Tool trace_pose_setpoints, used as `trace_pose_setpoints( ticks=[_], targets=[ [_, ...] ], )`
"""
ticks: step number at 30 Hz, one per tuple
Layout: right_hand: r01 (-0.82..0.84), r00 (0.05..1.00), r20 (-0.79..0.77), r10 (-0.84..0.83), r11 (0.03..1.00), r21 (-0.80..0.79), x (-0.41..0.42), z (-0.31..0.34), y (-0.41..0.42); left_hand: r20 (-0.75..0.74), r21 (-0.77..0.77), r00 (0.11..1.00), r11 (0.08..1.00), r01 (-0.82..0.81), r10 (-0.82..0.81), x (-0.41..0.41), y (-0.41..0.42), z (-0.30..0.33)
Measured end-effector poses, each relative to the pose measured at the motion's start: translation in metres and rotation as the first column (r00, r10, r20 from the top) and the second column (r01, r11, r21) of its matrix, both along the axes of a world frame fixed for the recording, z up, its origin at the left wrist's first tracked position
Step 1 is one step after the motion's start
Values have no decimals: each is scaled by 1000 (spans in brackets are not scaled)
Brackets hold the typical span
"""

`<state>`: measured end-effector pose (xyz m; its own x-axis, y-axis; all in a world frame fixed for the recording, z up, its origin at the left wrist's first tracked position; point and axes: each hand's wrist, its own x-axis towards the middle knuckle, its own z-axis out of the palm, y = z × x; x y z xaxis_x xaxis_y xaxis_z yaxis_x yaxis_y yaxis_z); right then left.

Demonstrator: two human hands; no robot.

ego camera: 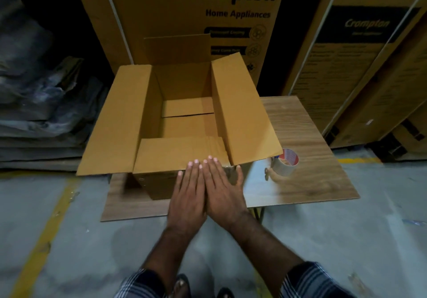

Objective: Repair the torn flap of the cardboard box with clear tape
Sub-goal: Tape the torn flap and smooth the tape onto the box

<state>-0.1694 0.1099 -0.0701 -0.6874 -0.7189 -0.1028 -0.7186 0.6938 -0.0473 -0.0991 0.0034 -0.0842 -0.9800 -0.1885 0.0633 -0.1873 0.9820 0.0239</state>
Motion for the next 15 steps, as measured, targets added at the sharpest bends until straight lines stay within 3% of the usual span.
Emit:
trace_pose_setpoints(
  ticks=[5,12,15],
  targets=[
    [-22,997,-71,20,1000,-21,-11,-9,13,27,-3,999,1000,-20,20,0,-11,2],
    [70,982,-167,-93,988,-141,-23,-9,30,33,57,993,992,-114,112,12,-23,10],
    [83,973,-188,-130,967,-240,-17,-1,27,-91,149,986,981,-123,138,21,-29,17]
  ],
)
